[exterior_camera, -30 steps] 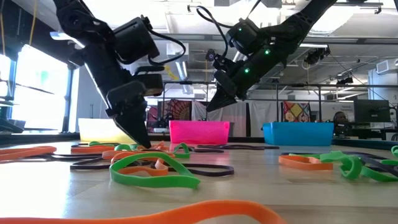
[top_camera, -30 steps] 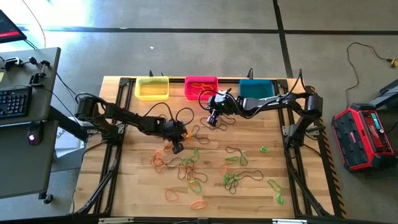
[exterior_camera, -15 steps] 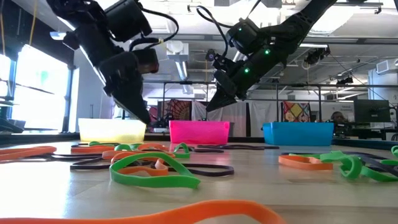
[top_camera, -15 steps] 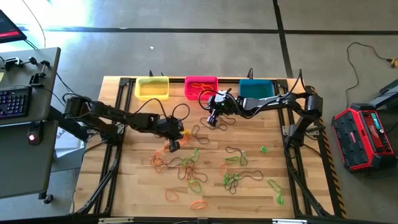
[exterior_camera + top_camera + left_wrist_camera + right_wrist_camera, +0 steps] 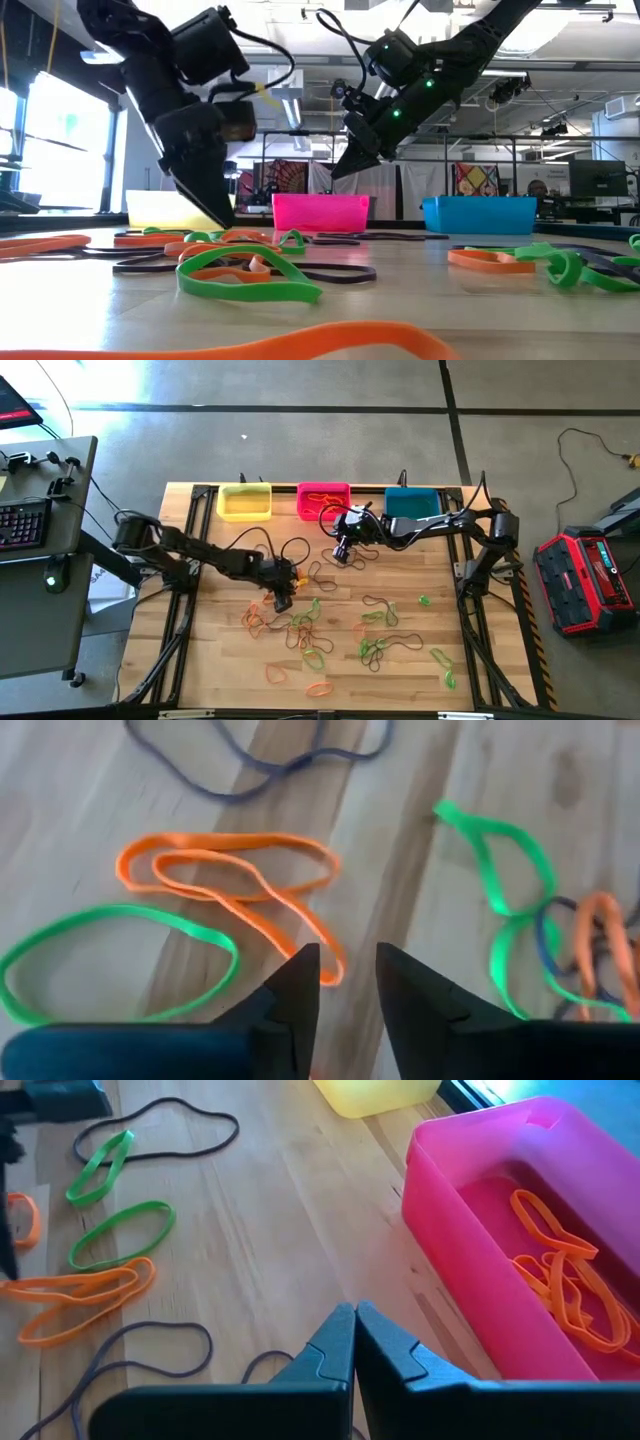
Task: Sort rubber bands into baskets
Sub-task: Put the orange rubber band into the pink bin
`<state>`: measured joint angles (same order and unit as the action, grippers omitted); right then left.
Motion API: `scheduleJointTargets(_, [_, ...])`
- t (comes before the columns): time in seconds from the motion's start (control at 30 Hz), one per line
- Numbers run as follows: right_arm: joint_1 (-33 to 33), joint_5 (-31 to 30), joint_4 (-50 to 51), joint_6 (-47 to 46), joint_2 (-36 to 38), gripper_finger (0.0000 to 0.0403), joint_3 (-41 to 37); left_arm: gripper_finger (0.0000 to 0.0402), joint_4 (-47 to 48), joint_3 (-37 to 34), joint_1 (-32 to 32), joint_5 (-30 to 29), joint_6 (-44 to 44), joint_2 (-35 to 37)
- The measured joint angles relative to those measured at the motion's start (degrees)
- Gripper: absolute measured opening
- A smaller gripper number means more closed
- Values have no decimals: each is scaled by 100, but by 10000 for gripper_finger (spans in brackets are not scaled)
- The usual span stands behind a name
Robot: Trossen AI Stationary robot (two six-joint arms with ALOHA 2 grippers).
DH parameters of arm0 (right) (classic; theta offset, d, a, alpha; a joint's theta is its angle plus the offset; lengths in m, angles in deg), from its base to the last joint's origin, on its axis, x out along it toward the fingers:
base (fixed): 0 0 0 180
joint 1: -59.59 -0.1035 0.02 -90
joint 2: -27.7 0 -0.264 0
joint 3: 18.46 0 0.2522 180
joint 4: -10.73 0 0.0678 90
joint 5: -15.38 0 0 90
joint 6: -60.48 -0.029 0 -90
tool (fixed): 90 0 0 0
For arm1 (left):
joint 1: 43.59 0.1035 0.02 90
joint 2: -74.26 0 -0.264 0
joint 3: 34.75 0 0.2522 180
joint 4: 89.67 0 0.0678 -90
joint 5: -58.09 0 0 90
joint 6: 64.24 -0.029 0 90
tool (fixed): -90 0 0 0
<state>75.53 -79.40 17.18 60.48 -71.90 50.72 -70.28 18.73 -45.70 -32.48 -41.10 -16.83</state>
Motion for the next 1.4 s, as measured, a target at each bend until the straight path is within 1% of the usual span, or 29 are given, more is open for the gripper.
scheduleJointTargets(0.17, [0, -2, 2, -1, -1, 0, 0, 99, -47, 0, 26, -157, 184, -158])
scheduleJointTargets(0.33, [0, 0, -7, 1, -1, 0, 0, 93, -138, 2, 26, -141, 178, -195])
scheduleJointTargets(0.43, [0, 0, -23, 0, -1, 0, 0, 70, -103, 2, 26, -110, 3, -195])
scheduleJointTargets(0.53, [0, 0, -24, -1, -1, 0, 0, 22, -106, 2, 26, 16, -228, -195])
scheduleJointTargets(0.57, [0, -2, -24, 1, -1, 0, 0, 11, -107, 2, 26, 18, -291, -195])
scheduleJointTargets(0.73, [-33, -3, -24, -3, -1, 0, 0, 2, -121, 2, 182, 18, -640, 23])
scheduleJointTargets(0.9, [-118, -2, -31, -139, -1, 0, 0, 1, -100, 53, 716, 9, -1097, 547])
scheduleJointTargets(1.03, [-185, 0, -90, -150, -1, 0, 0, 1, -108, 359, 1318, -34, -1684, 790])
scheduleJointTargets(1.13, [-188, 1, -148, -161, -1, 0, 0, 0, -103, 700, 1774, -32, -2225, 763])
scheduleJointTargets(1.27, [-186, 0, -179, -161, -3, 0, 0, 0, -110, 1170, 2375, 79, -2941, 517])
scheduleJointTargets(1.4, [-181, 0, -250, -154, -3, 0, 0, 0, -167, 1588, 3022, 559, -3410, 167])
